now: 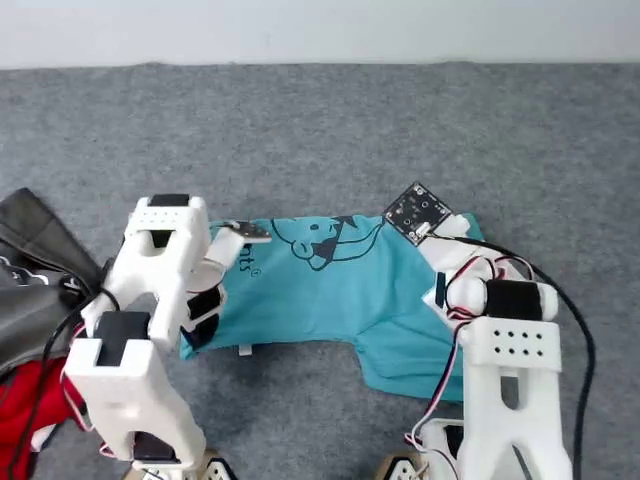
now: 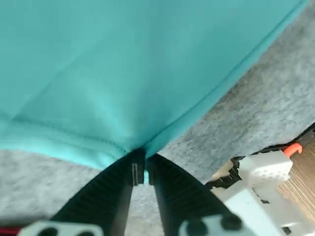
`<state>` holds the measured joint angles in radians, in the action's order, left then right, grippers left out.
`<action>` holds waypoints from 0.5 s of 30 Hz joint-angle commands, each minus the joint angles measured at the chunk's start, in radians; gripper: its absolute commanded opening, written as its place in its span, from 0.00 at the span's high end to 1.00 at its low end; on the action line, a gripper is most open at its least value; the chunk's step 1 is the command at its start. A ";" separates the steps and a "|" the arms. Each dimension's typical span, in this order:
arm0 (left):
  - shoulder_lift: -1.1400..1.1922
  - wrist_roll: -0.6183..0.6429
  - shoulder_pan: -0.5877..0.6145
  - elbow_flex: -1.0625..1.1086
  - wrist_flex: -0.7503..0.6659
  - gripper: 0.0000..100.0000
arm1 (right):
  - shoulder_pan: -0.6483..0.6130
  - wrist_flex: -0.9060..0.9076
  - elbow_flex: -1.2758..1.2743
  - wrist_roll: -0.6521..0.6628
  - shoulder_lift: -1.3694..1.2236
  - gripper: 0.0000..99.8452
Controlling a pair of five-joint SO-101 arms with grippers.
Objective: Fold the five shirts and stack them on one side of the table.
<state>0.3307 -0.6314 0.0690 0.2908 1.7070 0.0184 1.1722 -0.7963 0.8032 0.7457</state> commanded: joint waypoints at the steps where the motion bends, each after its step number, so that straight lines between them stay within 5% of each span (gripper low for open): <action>1: -0.055 0.002 0.014 -0.073 0.048 0.98 | -0.004 -0.064 0.008 -0.014 0.012 0.95; 6: -0.269 0.003 0.005 -0.125 0.048 0.98 | -0.002 -0.136 0.064 -0.038 -0.113 0.95; 15: -0.423 0.110 0.006 -0.203 -0.003 0.97 | -0.013 -0.073 0.499 -0.299 -0.590 0.95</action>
<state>-0.0407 -0.5501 0.0736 0.1250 1.7238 0.0199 1.0664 -0.4772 0.5669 0.2823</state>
